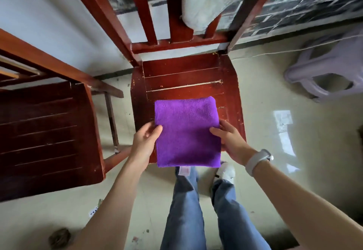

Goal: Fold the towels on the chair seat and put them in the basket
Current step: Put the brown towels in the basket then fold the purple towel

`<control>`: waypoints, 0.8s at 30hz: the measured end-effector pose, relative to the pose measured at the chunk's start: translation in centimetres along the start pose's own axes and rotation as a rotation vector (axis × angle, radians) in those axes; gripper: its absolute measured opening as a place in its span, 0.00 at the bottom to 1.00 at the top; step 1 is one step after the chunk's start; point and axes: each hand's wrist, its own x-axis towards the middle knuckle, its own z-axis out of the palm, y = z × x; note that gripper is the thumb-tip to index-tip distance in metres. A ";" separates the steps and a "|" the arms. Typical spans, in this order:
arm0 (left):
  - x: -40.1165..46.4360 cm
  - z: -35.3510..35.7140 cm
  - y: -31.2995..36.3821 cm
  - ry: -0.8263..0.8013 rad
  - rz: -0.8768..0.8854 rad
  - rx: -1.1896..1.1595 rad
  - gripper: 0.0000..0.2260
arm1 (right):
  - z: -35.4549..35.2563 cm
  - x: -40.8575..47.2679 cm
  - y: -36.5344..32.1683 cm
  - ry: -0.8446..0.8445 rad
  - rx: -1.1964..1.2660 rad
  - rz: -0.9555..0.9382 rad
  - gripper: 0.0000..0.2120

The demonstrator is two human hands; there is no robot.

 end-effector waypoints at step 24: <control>-31.4 54.7 6.6 -0.526 0.716 0.760 0.16 | -47.9 -35.1 6.7 0.702 0.427 -0.525 0.16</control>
